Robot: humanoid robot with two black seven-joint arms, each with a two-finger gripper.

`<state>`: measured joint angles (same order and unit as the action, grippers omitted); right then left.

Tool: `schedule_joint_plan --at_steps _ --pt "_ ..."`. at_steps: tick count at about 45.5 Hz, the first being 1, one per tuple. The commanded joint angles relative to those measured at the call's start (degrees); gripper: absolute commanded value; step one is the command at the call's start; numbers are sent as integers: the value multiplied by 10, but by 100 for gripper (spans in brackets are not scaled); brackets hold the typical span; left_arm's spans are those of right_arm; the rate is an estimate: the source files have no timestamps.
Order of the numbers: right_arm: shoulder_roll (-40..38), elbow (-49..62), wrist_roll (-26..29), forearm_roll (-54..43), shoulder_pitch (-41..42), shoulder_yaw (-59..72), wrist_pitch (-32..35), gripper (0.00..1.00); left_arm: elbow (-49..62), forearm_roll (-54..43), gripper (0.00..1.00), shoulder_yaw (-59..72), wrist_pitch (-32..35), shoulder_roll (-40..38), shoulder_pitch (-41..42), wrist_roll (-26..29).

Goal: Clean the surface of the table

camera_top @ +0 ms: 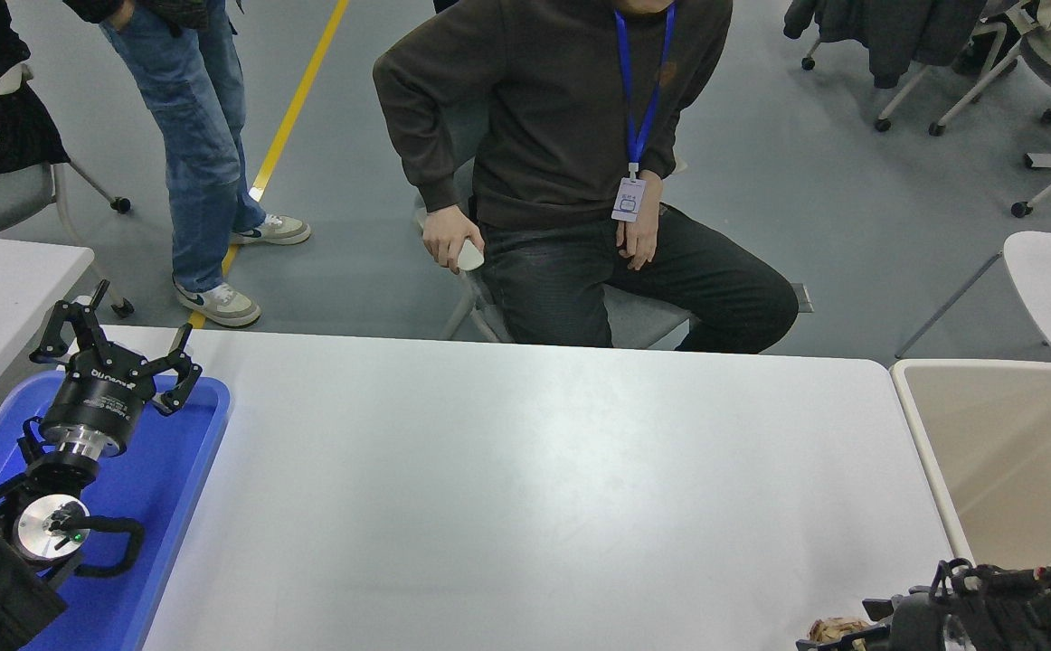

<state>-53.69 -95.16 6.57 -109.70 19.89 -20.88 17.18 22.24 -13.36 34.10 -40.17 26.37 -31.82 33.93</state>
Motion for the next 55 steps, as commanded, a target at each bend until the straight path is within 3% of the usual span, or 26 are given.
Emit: schedule_joint_plan --at_steps 1,55 --pt "7 12 -5 -29 -3 2 -7 99 0 0 100 0 0 0 0 0" --pt "54 77 -8 -52 -35 7 -26 99 0 0 100 0 0 0 0 0"
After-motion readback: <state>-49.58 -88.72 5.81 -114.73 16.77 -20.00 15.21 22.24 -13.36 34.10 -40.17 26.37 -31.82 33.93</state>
